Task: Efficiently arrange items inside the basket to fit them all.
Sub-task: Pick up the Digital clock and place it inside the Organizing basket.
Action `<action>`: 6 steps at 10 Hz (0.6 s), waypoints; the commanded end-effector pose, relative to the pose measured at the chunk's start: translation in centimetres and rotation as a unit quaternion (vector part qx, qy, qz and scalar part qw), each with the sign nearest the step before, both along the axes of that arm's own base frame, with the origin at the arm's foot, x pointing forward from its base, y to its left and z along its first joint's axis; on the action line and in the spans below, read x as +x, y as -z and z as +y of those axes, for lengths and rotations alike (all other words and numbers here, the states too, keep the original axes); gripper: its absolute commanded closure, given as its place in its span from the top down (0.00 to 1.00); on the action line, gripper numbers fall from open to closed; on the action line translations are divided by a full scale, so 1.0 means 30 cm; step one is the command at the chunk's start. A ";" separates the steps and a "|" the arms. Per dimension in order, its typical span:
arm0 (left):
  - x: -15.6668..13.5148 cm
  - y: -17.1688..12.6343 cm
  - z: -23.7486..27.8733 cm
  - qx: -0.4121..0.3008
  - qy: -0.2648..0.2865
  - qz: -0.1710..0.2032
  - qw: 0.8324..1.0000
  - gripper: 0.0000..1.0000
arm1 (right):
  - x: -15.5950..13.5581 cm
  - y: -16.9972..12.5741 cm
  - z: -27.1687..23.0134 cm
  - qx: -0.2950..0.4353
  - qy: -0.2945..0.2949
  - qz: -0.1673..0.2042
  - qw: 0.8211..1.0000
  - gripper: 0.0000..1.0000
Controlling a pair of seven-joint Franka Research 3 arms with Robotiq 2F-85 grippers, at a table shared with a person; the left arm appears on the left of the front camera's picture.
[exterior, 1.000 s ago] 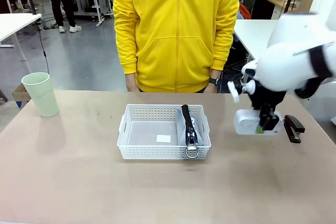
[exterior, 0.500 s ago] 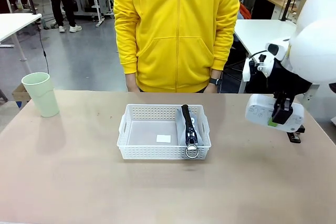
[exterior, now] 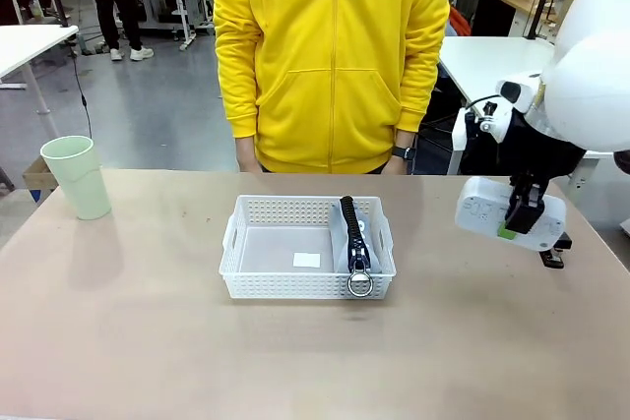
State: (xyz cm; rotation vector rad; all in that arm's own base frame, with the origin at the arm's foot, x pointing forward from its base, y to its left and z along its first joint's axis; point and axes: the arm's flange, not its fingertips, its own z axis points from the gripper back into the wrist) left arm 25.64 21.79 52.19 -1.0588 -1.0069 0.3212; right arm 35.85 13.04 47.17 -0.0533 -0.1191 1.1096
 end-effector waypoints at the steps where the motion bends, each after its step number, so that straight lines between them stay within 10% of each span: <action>1: 0.003 0.002 -0.005 0.001 0.000 -0.016 1.000 1.00 | -0.024 -0.084 0.202 -0.029 0.049 -0.023 0.998 0.52; 6: 0.003 0.002 -0.005 0.001 0.000 -0.016 1.000 1.00 | 0.106 -0.001 0.863 -0.036 0.031 -0.032 0.998 0.52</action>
